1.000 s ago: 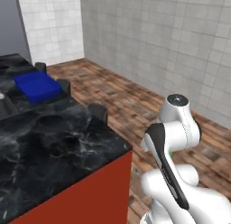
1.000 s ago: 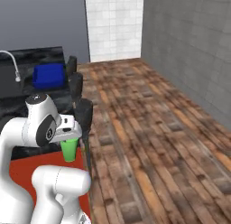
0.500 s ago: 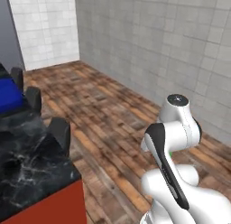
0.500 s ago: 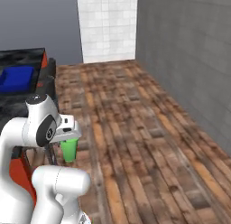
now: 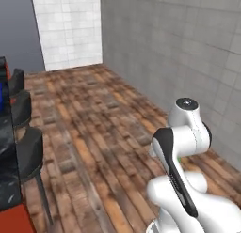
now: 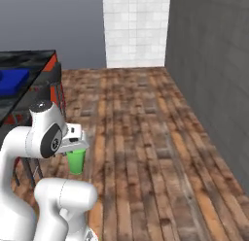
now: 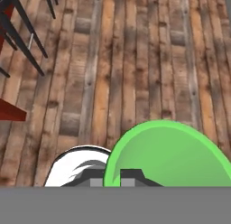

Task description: There is a tray on the dining counter. Grab the cup, mug, and pitcher and place them on the tray. The pitcher may be placed next to the tray if it cannot fit the tray.

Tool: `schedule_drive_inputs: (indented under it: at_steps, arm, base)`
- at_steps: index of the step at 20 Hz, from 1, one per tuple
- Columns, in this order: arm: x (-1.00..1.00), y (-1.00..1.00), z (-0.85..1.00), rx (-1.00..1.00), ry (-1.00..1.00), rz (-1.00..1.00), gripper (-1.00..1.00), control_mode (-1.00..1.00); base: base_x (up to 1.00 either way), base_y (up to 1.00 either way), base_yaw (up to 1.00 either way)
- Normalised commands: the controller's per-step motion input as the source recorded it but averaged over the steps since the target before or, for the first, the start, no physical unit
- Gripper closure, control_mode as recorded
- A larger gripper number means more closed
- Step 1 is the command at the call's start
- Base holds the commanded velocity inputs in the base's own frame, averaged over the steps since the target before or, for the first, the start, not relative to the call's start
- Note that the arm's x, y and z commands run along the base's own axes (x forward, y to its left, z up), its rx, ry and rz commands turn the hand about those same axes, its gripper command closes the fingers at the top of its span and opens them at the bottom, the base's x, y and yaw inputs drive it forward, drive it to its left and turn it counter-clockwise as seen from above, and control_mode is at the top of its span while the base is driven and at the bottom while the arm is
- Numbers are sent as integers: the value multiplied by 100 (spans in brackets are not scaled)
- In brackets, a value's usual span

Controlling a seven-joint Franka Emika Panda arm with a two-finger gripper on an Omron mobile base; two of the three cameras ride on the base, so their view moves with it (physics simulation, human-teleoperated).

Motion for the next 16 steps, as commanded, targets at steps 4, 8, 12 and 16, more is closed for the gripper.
schedule_drive_inputs:
  at_steps: [4,8,12,16]
  arm:
    - [0,0,0,0,0,0,100,100]
    - [0,0,0,0,0,0,100,100]
    - [0,0,0,0,0,0,100,100]
    - [0,0,0,0,0,0,100,100]
  base:
    - [56,-67,49]
    - [58,-63,50]
    - [73,-60,50]
    - [80,-63,47]
